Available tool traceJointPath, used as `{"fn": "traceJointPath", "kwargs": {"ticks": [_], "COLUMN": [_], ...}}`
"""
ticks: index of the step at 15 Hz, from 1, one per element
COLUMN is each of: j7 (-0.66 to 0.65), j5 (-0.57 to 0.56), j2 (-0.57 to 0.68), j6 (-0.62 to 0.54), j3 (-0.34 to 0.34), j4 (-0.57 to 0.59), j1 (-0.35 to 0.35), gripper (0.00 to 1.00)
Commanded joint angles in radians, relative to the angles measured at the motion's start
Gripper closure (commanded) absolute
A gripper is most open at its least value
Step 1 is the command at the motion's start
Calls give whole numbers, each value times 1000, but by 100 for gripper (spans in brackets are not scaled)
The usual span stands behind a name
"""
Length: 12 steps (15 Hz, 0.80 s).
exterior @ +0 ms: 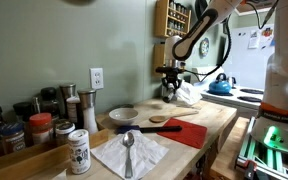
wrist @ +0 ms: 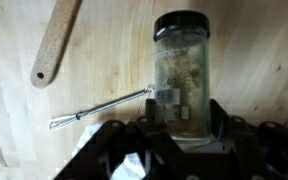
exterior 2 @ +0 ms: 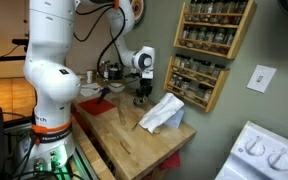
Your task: Place the jar on the right side of the counter upside down
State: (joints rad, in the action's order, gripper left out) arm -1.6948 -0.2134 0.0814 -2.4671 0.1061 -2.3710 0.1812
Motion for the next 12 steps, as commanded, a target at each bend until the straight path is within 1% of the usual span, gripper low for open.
{"fn": "traceJointPath", "kwargs": {"ticks": [1,5,8,9,10,11,12], "j7": [-262,-365,-417,-411,-373,-374,-374], "j5": [-202,-253,-282,-278,-248,-249,-249], "j2": [-10,-3,9,10,2,3,3], "j6": [116,233,288,292,264,266,266], "j3": [-50,-126,-163,-172,-172,-177,-178], "j4": [36,73,94,97,84,85,85], "j1": [14,16,17,15,0,1,1], "gripper": [72,72,72,72,72,47,47]}}
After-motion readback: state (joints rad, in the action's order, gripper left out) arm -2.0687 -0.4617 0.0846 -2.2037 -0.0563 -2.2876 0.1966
